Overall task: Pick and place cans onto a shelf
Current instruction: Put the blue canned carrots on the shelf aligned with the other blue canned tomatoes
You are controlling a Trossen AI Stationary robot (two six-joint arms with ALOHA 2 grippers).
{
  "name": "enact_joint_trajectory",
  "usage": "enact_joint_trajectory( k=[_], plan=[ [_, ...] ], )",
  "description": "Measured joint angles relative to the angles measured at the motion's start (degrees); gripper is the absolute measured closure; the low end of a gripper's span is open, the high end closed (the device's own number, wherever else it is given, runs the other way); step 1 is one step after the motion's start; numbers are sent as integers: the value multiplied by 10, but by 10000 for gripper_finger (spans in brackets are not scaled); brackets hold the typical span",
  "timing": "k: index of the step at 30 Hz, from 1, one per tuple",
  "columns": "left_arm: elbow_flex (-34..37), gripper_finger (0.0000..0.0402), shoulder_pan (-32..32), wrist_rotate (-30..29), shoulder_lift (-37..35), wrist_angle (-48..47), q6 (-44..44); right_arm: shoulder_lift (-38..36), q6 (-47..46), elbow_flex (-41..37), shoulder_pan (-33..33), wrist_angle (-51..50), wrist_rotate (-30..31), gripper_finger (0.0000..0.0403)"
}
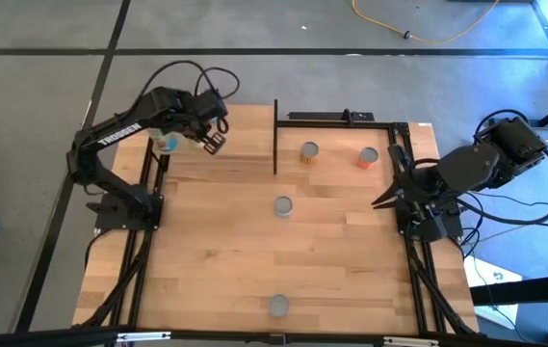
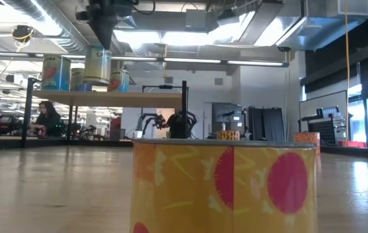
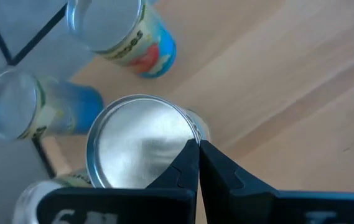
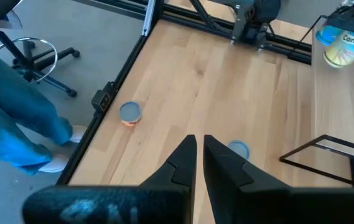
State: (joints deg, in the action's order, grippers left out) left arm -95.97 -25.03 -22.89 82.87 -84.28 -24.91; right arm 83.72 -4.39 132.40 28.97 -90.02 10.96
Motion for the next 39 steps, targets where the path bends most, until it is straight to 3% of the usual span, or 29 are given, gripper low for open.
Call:
enact_joint_trajectory(
  k=[24,39],
  plan=[
    [3,401,-32,60,40,21,47,1,4,0,0,0,1,370],
    [3,384,-32,55,47,27,36,1,3,0,0,0,1,370]
  ],
)
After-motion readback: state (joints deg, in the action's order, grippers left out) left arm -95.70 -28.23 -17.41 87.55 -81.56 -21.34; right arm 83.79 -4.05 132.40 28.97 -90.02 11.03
